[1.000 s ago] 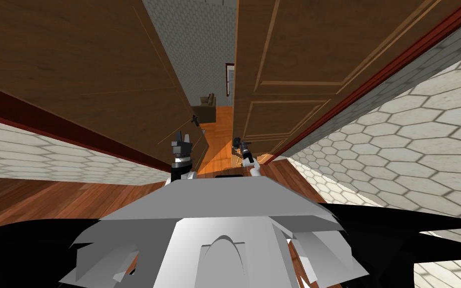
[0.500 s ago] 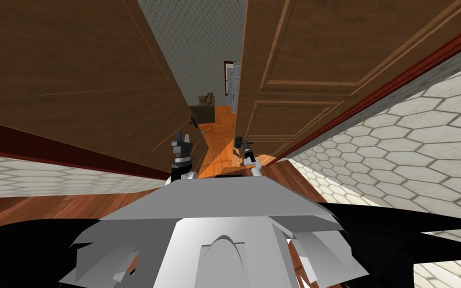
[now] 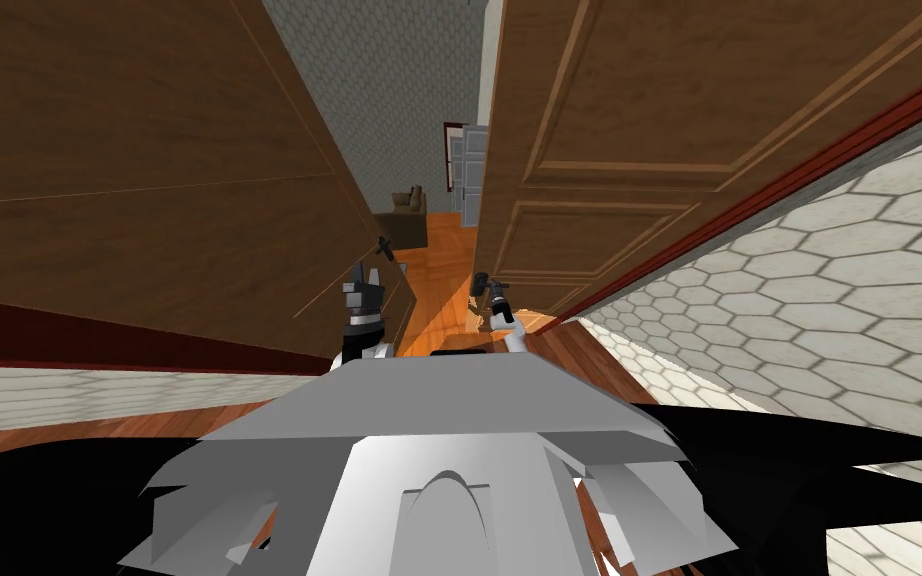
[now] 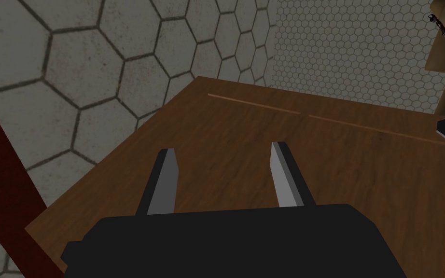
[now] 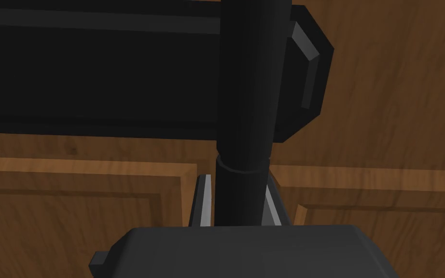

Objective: Push the door open

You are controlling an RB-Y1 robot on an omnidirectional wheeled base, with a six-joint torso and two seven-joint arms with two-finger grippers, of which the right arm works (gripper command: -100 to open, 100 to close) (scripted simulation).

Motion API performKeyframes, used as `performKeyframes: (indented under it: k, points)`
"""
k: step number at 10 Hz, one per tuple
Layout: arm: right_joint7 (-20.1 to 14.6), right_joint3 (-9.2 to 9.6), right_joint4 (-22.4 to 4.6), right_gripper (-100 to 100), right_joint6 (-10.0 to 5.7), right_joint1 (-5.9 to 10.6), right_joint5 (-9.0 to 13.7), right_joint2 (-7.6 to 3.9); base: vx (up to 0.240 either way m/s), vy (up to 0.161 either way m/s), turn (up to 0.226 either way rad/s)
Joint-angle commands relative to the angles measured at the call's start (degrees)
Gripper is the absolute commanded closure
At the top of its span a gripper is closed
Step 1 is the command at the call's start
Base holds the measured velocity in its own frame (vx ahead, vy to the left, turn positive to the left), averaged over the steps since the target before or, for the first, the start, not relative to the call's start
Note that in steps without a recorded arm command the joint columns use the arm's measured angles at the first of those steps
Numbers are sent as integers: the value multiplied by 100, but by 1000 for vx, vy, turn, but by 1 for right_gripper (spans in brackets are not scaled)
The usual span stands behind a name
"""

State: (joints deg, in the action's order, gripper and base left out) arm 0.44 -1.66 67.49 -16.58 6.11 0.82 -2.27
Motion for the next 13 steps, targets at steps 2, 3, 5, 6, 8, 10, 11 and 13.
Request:
performKeyframes:
  k: [2, 3, 5, 6, 8, 10, 11, 13]
  points:
    - [50, -209, 142, 100, 24, -57, 13, -46, 103, 80, -49]
    - [61, -258, 133, 100, 23, -50, 18, -43, 107, 90, -67]
    - [93, -407, 106, 100, 22, -28, 33, -31, 123, 94, -75]
    - [103, -455, 97, 100, 22, -21, 38, -24, 137, 131, -108]
    - [143, -643, 63, 100, 21, 7, 57, 9, 164, 112, -95]
    - [171, -772, 40, 100, 20, 26, 70, 42, 147, 112, -84]
    - [189, -853, 25, 100, 20, 38, 78, 67, 146, 120, -76]
    - [218, -988, 1, 100, 19, 58, 92, 118, 188, 123, -97]
